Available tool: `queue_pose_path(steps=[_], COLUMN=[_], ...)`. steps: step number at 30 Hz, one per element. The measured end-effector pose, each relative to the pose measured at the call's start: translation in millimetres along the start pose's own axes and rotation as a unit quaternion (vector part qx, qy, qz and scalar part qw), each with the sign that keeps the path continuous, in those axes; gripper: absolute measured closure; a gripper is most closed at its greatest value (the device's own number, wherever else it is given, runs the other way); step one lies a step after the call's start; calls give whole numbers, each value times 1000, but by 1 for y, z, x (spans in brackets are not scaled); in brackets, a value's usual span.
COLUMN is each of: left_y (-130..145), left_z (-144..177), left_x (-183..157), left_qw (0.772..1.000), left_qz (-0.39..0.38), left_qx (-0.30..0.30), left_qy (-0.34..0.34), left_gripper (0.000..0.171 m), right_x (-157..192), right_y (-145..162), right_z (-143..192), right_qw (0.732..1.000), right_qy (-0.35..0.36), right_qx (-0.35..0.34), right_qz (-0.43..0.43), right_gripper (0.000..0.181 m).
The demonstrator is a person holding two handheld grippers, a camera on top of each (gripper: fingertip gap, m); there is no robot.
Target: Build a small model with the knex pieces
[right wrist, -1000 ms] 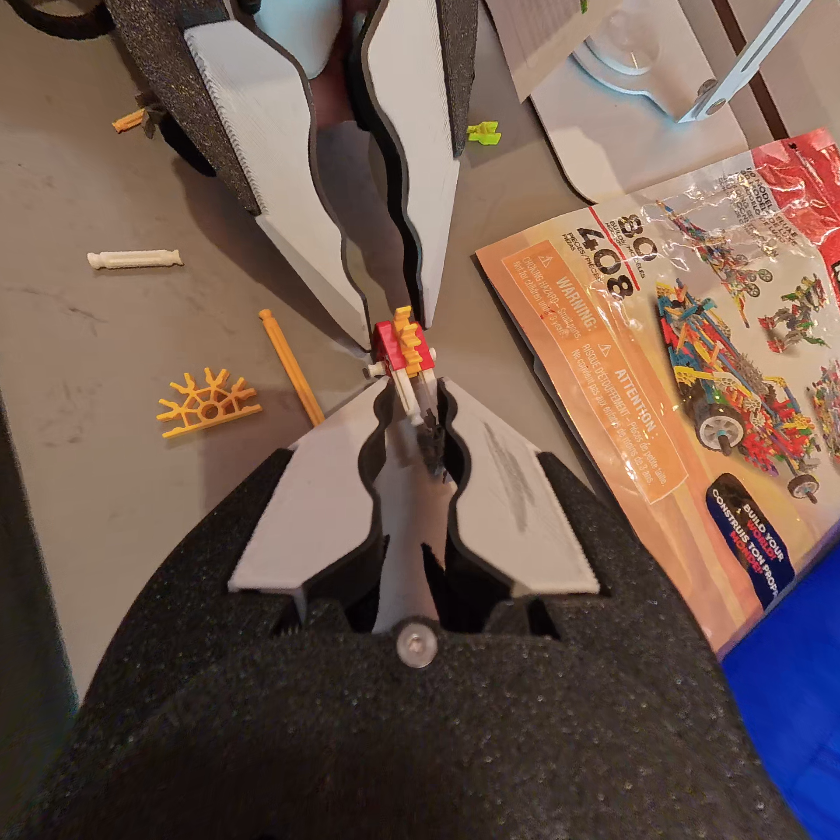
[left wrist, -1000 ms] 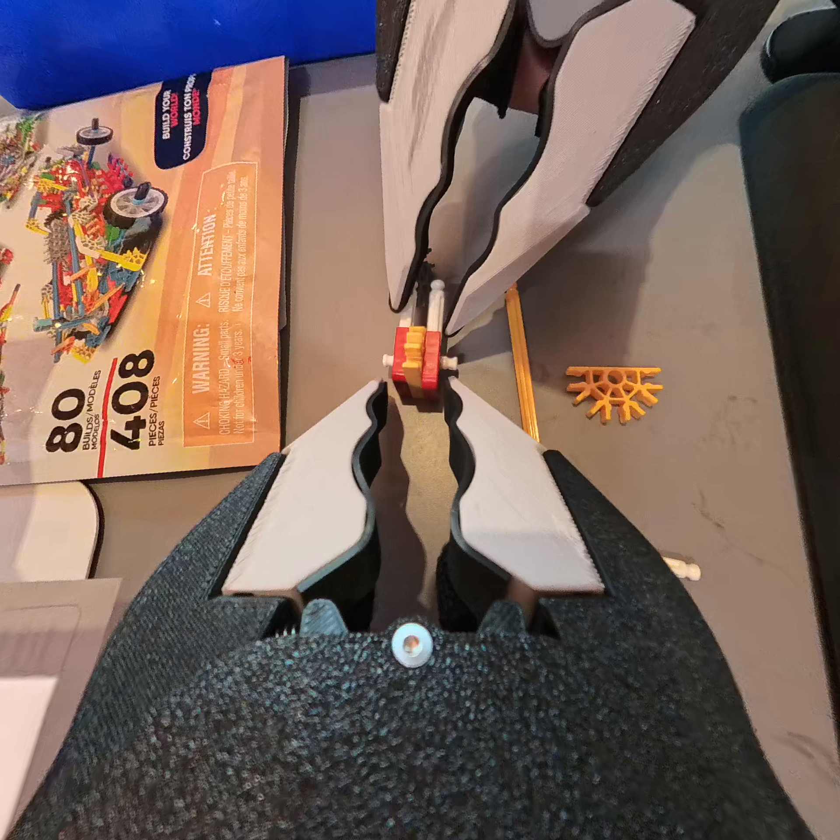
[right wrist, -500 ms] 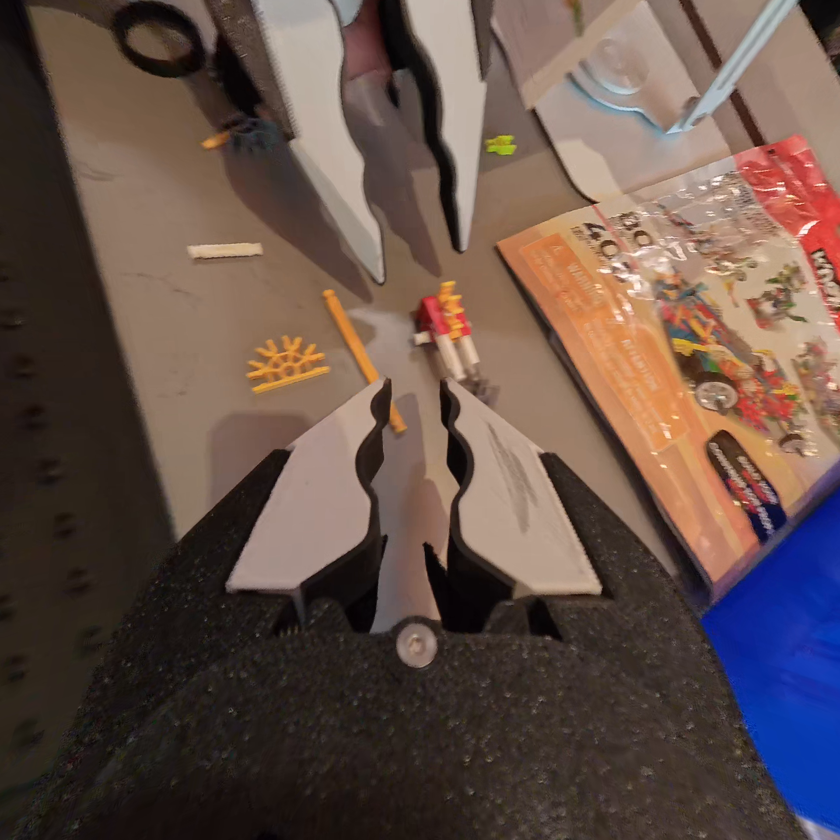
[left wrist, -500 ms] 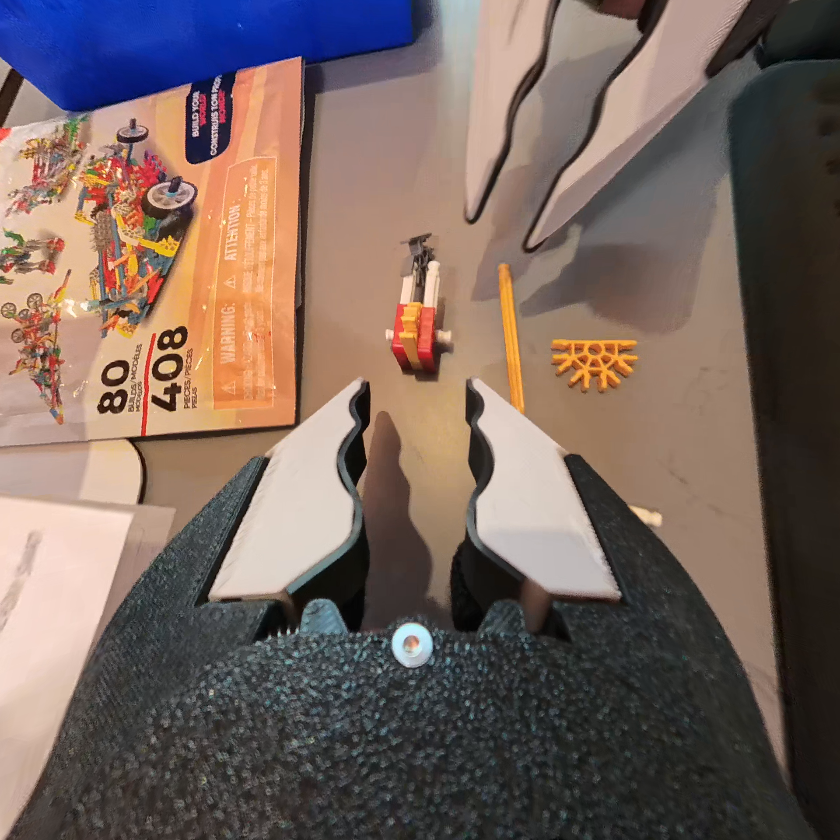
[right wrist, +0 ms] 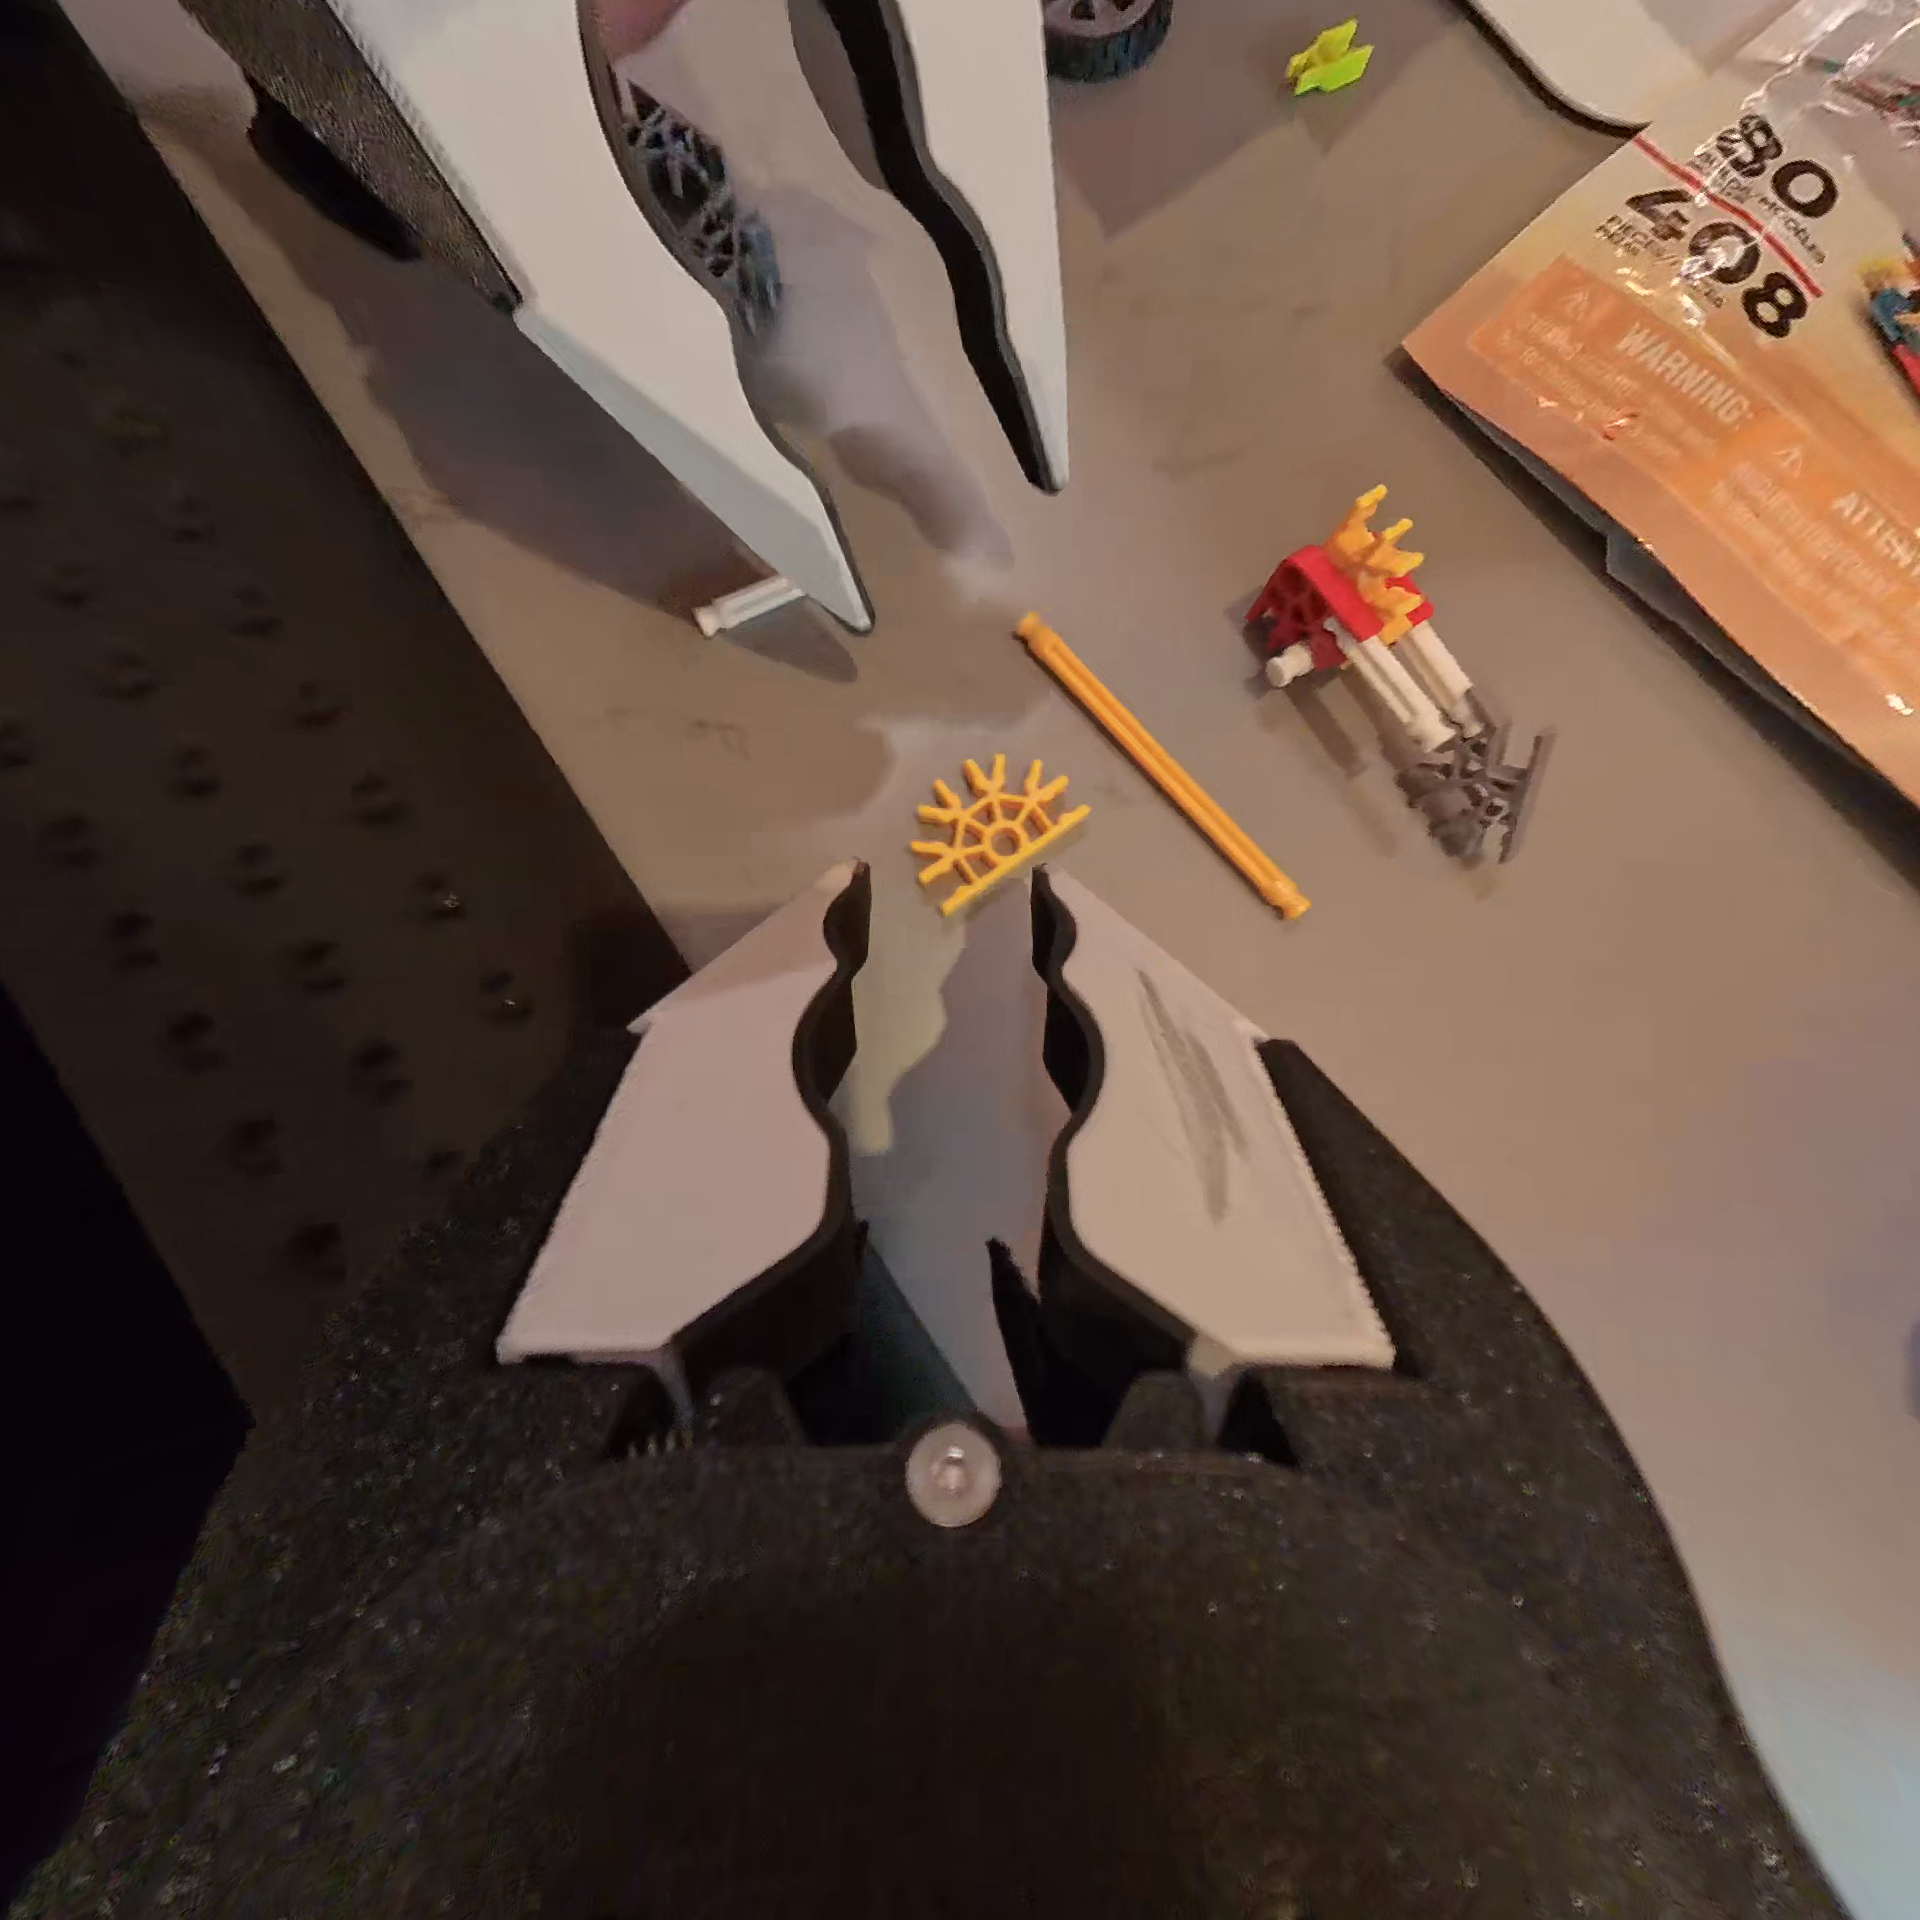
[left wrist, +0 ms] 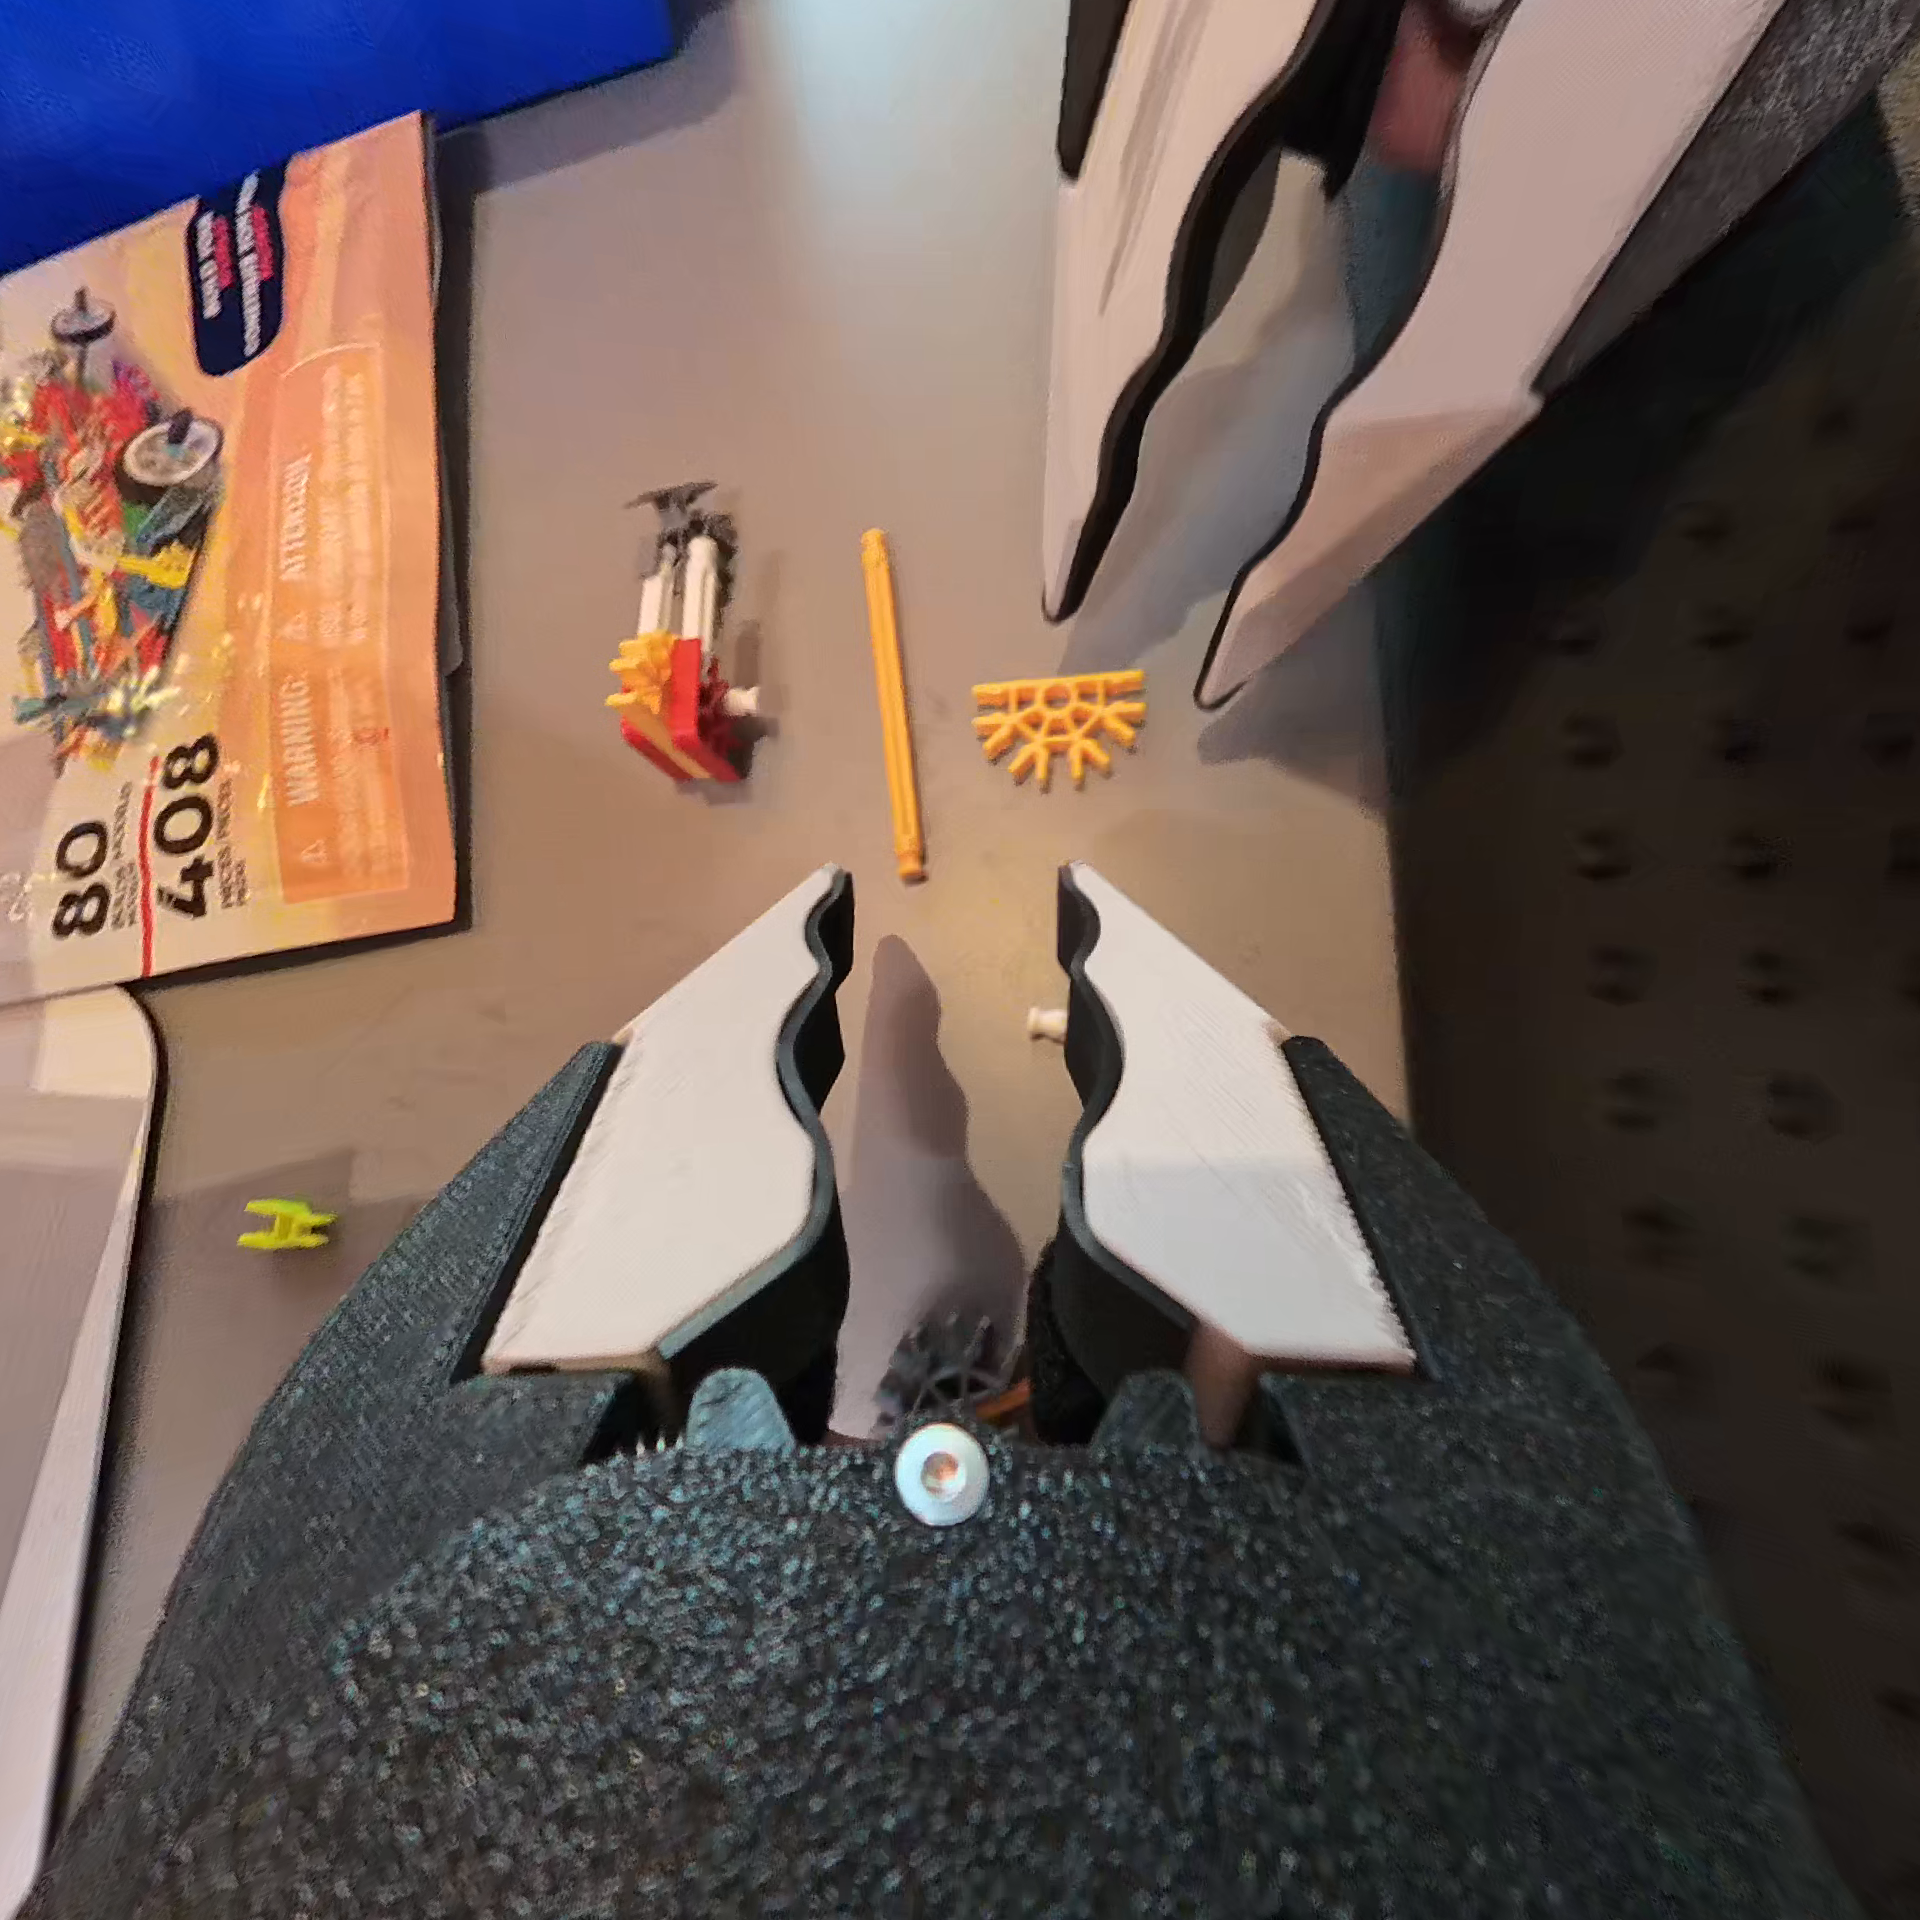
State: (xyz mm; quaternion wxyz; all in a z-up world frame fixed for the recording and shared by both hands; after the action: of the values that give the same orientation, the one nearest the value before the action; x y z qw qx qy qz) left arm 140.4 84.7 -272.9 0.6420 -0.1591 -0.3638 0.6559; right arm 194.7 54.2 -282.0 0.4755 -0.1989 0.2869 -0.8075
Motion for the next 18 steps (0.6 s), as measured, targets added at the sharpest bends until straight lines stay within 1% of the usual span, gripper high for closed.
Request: queue_pose_path(steps=[4,7,11,12,18], left_y=[-9,-8,-4,-4,-4], left_z=[-8,-15,-22,-23,-20], left_x=[-16,-24,-32,-35,-38], left_qw=[1000,999,998,998,998], left_qz=[-23,-49,-57,-57,-52], left_qx=[-7,1,9,8,3], left_qy=[19,20,27,30,36], left_gripper=[138,142,142,145,143], right_x=[1,-4,0,0,1], right_y=[4,4,4,4,4], right_z=[-9,-12,-15,-15,-15], right_qw=[999,998,999,999,999], right_qy=[30,51,29,25,6], right_qx=[19,32,37,37,35], right_qz=[-3,-1,3,3,17], right_gripper=[152,157,166,166,168])
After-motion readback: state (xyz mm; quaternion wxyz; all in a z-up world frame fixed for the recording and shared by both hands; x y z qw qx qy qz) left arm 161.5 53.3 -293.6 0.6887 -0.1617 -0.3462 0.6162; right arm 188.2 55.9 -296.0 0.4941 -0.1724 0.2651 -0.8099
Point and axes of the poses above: each gripper's, where its closed fingertips meet, z back along the fingers, y out of its underside, x = y × z across the jaws, the point moved 1 cm from there along z, back along the fingers, and after that the axes turned 8 degrees about -y, right-handed, at the moved point
